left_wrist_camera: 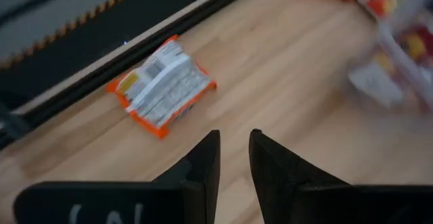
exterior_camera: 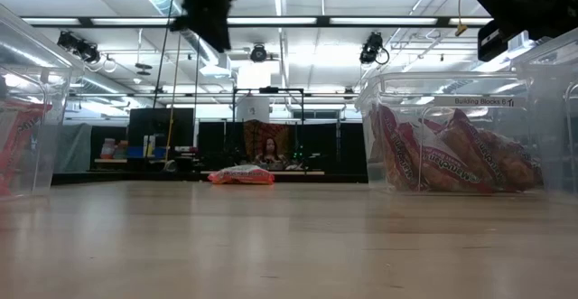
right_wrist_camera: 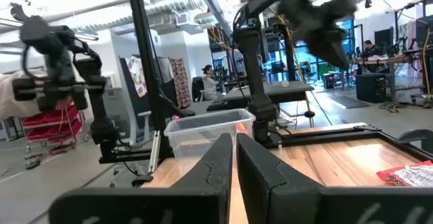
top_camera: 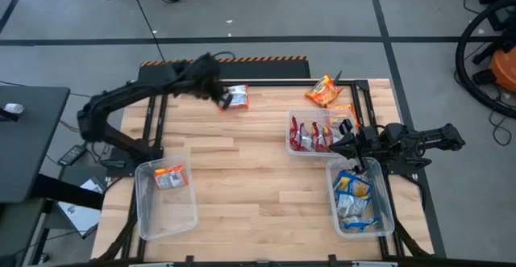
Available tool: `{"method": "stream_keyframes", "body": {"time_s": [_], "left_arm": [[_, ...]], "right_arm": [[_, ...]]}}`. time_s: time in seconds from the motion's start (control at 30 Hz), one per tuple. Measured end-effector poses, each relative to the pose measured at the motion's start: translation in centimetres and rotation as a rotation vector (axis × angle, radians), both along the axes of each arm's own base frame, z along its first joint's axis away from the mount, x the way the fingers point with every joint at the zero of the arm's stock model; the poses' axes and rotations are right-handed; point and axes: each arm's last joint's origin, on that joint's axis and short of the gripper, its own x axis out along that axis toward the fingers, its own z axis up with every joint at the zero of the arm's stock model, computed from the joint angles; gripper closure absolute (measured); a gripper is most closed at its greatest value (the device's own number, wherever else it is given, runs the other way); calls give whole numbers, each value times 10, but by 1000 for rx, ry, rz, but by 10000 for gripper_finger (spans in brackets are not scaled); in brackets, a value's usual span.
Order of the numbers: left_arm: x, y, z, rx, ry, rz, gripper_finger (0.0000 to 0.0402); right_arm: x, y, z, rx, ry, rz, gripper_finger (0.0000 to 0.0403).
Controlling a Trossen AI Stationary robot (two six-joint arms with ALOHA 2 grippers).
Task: Sort Maruchan noodles
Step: Put the orange noodle pack into the left container
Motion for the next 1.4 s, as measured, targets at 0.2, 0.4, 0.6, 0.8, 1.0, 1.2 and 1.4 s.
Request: {"method": "stream_keyframes", "body": {"time_s": [0.2,0.4,0.6,0.8,1.0,1.2,1.4], "left_arm": [[20,53,-45,-138,31,204,287],[33,64,-106,-249,102,384,233],[24,63,-157,-321,3,612,194],[14,67,-180,-341,-71,746,187],[5,66,-198,-349,-90,775,187],[-3,73,-214,-333,-219,811,186],[-17,76,-229,-356,-273,882,186]], "right_arm": [[0,0,0,0,0,0,374],[0,0,0,0,0,0,374],[0,0,0,0,0,0,374],[0,0,0,0,0,0,374],[0,0,0,0,0,0,374],[0,0,0,0,0,0,374],[0,0,0,0,0,0,374]]}}
